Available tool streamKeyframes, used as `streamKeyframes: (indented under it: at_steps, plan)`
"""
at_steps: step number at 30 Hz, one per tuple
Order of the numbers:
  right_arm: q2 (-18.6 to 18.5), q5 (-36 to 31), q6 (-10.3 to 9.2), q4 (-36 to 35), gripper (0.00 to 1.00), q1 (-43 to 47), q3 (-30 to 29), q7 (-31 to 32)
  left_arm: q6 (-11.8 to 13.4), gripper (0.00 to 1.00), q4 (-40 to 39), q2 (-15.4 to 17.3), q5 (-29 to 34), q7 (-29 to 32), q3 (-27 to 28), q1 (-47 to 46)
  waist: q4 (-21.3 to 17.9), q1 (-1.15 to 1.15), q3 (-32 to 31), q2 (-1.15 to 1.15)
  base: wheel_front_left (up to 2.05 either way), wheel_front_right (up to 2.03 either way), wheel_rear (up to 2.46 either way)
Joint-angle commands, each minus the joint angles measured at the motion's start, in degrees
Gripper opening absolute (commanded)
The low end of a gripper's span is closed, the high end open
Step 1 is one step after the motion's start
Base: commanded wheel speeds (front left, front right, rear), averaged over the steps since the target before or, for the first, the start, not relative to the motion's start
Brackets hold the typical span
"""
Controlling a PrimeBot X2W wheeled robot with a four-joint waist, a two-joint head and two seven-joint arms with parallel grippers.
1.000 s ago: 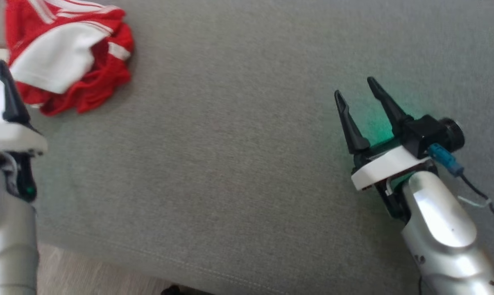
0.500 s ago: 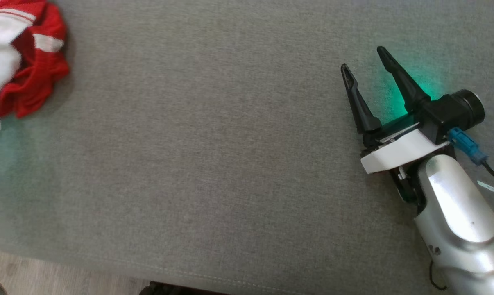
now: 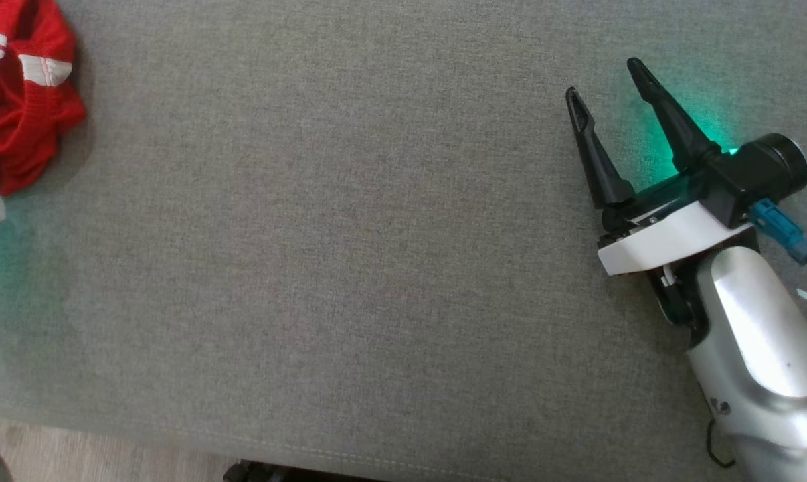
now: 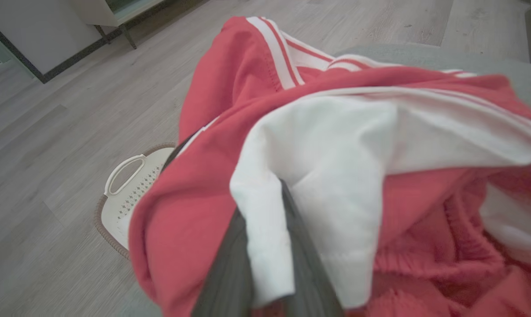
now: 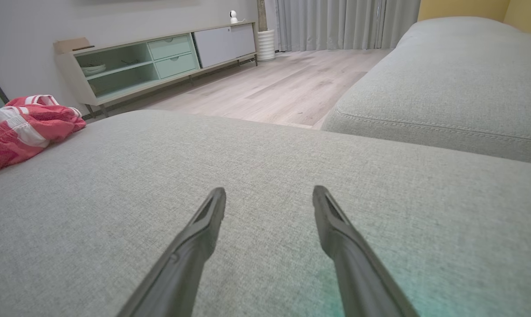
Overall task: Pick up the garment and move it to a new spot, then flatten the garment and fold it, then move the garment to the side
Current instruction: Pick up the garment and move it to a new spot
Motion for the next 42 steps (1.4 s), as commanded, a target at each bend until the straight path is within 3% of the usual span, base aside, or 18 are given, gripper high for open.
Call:
streamKeyframes:
  at_steps: [1, 16, 33, 42]
  plan:
    - [-0.1, 0.7, 0.44, -1.1, 1.0, 2.1, 0.4, 0.5, 0.0, 0.0, 0.0, 3.5, -0.7, -0.3, 1.1, -0.7, 0.0, 0.0, 0.1, 0.0, 0.0, 0.0, 0.0]
    - [2.1, 1.9, 0.44, 1.5, 1.0, 2.7, 0.7, -1.8, -2.2, 0.0, -2.2, 2.6, -2.5, -7.6, -3.4, -5.3, -1.2, 0.0, -4.4, 0.0, 0.0, 0.0, 0.0]
    - [7.3, 4.5, 0.44, 8.9, 1.0, 3.7, 1.9, -6.3, -2.2, 0.0, -29.5, -3.6, -17.0, -5.9, -28.8, -3.3, -9.5, 0.0, -13.7, 0.0, 0.0, 0.0, 0.0]
    - [8.9, 5.9, 0.44, 11.4, 1.0, 4.9, 2.4, -6.9, -2.2, 0.0, -39.0, -12.2, -21.6, -6.5, -38.0, 0.8, -15.2, 0.0, -17.5, 0.0, 0.0, 0.0, 0.0]
